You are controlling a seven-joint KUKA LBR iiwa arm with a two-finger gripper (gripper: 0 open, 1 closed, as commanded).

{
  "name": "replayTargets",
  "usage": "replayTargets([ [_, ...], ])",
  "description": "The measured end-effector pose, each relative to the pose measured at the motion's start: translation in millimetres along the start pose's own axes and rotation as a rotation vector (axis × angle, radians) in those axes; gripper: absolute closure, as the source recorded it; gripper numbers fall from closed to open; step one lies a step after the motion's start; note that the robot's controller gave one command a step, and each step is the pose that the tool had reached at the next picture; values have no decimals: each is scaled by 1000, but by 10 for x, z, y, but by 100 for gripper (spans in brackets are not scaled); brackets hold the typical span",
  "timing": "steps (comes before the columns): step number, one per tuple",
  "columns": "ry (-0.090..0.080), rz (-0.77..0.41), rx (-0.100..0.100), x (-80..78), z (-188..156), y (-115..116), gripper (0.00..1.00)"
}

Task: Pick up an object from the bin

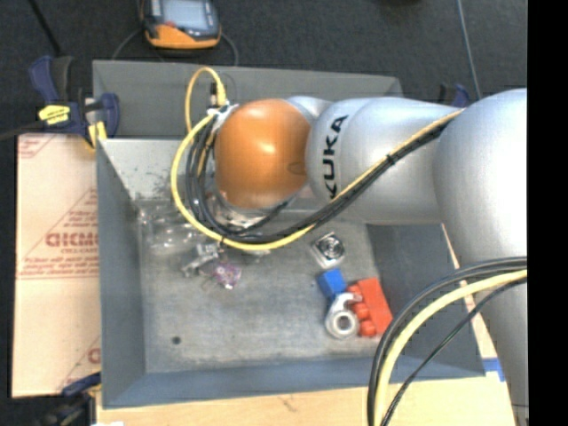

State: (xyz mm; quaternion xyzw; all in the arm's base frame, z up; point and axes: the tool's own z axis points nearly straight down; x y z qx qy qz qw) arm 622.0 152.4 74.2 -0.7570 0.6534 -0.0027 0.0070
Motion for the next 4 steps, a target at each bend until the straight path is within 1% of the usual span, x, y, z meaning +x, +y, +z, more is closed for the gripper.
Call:
replayTargets([
  [1,-1,6,-3,-1,-35,-32,0],
  [2,0,7,-6,0,-33,-29,100],
  [3,3,12,-2,0,-894,-73,100],
  [4,3,17,-8,3,-1077,-92,100],
])
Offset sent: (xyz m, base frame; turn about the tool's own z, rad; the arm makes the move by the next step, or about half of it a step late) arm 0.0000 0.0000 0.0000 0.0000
